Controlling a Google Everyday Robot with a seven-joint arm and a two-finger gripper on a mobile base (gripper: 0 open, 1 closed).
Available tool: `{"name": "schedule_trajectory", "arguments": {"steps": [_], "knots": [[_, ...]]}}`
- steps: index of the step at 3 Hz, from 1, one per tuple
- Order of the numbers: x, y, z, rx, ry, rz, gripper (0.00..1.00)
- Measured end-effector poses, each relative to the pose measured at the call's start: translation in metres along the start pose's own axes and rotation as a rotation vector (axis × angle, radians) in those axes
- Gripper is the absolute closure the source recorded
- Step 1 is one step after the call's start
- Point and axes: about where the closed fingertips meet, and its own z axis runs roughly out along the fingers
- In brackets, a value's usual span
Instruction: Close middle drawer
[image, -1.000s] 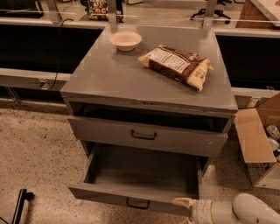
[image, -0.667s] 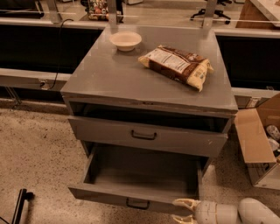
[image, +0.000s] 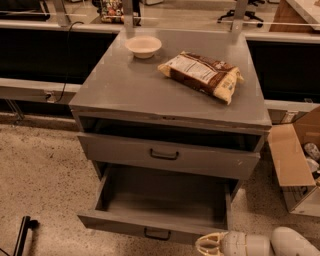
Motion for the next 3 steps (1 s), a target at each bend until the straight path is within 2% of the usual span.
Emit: {"name": "schedule_trajectory", "arguments": {"steps": [1, 2, 3], "knots": [[0.003, 0.002, 0.003, 0.001, 0.016, 0.015, 1.00], [0.029, 0.013, 0.016, 0.018, 0.063, 0.067, 1.00], [0.045, 0.013, 0.030, 0.085, 0.111, 0.079, 1.00]]}}
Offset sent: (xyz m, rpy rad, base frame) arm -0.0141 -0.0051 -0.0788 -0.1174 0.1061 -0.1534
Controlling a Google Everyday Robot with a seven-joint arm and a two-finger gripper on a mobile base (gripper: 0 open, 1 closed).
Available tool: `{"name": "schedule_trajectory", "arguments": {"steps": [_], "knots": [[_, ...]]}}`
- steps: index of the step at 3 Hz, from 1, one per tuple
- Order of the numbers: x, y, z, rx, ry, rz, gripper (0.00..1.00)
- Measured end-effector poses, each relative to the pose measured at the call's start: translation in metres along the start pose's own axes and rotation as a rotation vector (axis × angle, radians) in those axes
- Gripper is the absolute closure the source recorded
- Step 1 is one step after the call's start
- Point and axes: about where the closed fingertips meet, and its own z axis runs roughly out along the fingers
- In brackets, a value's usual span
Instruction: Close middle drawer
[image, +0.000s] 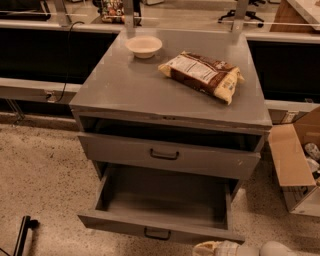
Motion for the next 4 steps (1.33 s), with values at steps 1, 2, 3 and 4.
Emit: {"name": "schedule_trajectory", "arguments": {"steps": [1, 2, 3, 4], "knots": [[0.003, -0.017, 0.021, 0.075, 0.008, -0.017, 1.00], [0.002, -0.034, 0.036, 0.108, 0.005, -0.040, 1.00], [0.001, -0.071, 0.054, 0.157, -0.001, -0.076, 1.00], [0.002, -0.098, 0.063, 0.183, 0.009, -0.102, 1.00]]}}
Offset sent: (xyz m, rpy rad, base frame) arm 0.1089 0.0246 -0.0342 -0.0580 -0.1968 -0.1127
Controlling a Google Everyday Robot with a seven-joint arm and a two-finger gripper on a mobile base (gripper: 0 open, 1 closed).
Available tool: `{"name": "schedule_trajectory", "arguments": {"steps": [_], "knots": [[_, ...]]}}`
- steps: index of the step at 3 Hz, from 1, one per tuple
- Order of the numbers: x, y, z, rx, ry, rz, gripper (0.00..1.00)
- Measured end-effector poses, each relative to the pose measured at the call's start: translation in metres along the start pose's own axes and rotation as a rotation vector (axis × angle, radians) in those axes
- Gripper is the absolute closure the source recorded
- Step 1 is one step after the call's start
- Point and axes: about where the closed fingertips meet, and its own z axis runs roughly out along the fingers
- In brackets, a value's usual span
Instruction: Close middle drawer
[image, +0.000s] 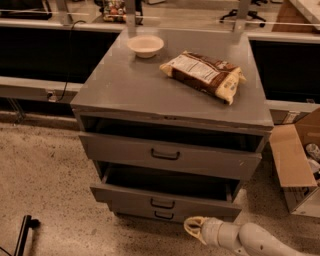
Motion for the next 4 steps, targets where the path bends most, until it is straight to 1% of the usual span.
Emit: {"name": "schedule_trajectory", "arguments": {"steps": [2, 3, 4], "knots": [[0.005, -0.077, 0.029, 0.052, 0.019, -0.064, 1.00], [0.007, -0.088, 0.030, 0.060, 0.019, -0.069, 1.00], [0.007, -0.082, 0.028, 0.040, -0.006, -0.074, 1.00]]}}
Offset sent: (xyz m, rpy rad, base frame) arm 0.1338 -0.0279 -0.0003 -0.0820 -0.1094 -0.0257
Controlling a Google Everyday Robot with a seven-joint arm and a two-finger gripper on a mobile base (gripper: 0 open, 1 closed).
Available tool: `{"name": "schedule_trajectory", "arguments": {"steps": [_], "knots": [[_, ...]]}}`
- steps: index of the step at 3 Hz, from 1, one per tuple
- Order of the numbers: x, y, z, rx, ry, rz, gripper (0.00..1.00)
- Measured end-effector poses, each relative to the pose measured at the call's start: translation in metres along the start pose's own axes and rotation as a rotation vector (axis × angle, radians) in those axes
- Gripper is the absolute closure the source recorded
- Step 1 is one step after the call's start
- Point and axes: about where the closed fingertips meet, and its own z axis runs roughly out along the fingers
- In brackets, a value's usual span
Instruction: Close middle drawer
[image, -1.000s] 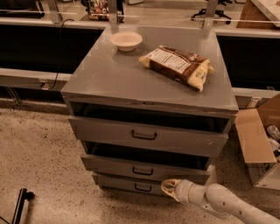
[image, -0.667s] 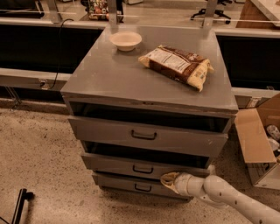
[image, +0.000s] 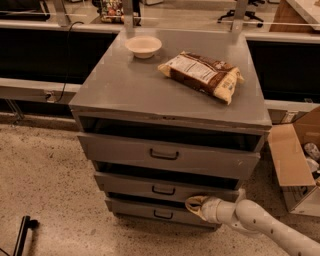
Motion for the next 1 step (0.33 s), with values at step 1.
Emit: {"name": "schedule_trajectory", "arguments": {"steps": [1], "knots": [[-0.0168, 0.0286, -0.0191, -0.048, -0.070, 0.000, 1.00]]}}
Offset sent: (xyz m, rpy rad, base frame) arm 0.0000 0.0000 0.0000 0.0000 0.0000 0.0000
